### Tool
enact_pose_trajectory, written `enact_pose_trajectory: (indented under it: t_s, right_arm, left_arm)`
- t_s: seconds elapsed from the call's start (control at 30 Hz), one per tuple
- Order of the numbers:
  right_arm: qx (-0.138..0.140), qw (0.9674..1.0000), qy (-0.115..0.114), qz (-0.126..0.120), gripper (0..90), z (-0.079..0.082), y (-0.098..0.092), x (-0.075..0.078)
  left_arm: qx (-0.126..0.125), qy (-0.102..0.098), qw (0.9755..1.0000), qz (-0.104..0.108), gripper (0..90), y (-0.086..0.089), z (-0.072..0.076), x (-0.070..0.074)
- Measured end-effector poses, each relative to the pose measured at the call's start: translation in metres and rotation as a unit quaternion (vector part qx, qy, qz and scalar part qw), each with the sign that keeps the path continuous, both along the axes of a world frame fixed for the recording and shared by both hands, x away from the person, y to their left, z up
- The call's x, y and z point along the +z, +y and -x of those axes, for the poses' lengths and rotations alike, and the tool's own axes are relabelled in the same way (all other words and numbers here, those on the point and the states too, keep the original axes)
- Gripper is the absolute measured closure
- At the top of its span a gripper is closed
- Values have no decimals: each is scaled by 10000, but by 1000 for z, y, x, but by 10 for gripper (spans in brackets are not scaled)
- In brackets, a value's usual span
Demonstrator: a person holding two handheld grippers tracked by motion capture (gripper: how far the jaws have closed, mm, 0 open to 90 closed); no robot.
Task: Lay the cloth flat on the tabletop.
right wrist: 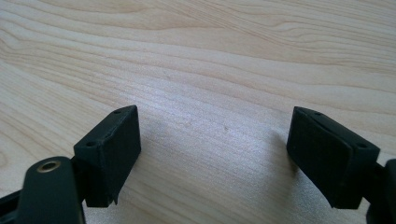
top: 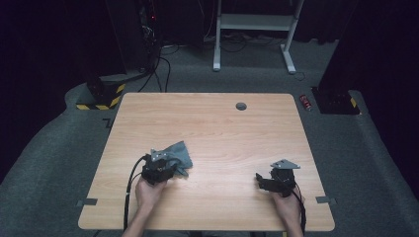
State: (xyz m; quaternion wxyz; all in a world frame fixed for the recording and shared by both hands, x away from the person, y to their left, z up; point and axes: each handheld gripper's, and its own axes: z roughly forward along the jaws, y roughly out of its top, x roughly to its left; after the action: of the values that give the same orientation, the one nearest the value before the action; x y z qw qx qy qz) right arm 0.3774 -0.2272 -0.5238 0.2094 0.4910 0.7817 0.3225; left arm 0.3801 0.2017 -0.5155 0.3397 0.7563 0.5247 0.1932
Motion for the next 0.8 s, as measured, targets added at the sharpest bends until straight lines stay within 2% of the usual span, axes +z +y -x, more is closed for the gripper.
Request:
enact_pose_trajectory:
  t_s: [0.17, 0.33, 0.8]
  right_arm:
    - [0, 10000, 1, -1, 174, 0, 0, 0]
    - [0, 10000, 0, -1, 174, 0, 0, 0]
    - [4, 10000, -3, 2, 174, 0, 0, 0]
  left_arm:
    - [-82, -32, 10000, 14, 725, 1, 1, 1]
    - [-223, -106, 9997, -44, 801, -3, 0, 8]
    - [-518, -400, 9978, 77, 830, -15, 0, 26]
